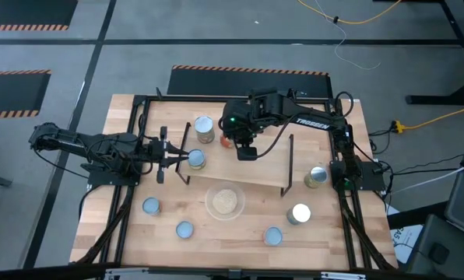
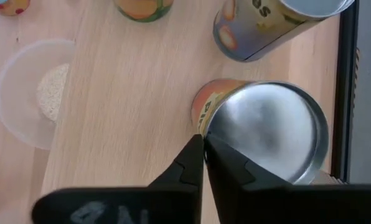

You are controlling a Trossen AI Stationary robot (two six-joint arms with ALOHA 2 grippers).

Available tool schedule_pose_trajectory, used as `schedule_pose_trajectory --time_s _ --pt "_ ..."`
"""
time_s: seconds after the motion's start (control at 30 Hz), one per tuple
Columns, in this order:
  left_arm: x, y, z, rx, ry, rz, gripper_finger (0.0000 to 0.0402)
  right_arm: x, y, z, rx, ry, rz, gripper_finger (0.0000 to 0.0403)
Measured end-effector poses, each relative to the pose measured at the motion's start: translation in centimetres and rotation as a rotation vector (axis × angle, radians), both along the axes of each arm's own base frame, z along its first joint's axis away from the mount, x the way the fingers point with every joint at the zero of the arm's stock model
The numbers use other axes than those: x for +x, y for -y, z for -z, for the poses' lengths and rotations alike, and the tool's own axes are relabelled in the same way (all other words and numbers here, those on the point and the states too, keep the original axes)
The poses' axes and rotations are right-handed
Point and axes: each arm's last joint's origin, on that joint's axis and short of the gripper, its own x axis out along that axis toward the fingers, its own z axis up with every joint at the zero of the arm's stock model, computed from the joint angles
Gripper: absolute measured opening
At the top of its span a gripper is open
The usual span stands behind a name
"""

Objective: Pick and place cans onto a shelf
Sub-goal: Put the large canned pineapples on the shelf

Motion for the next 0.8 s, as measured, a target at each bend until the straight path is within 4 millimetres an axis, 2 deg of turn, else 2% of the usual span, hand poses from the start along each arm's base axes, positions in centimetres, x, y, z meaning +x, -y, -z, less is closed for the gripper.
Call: schedule_pose_trajectory --time_s 0.27,0.67,0.8 --pt "0.00 0.00 0.00 0.000 0.000 0.000 0.0055 0.16 0.02 -0.07 -0.002 0.018 0.000 0.0061" --pt "0.00 0.00 0.00 0.000 0.000 0.000 0.0055 0.17 0.03 -0.08 -0.002 0.020 0.000 0.0062" --pt "0.00 0.00 0.00 0.000 0.000 0.000 0.0055 -0.27 -0.01 -0.72 -0.004 0.036 0.000 0.0062"
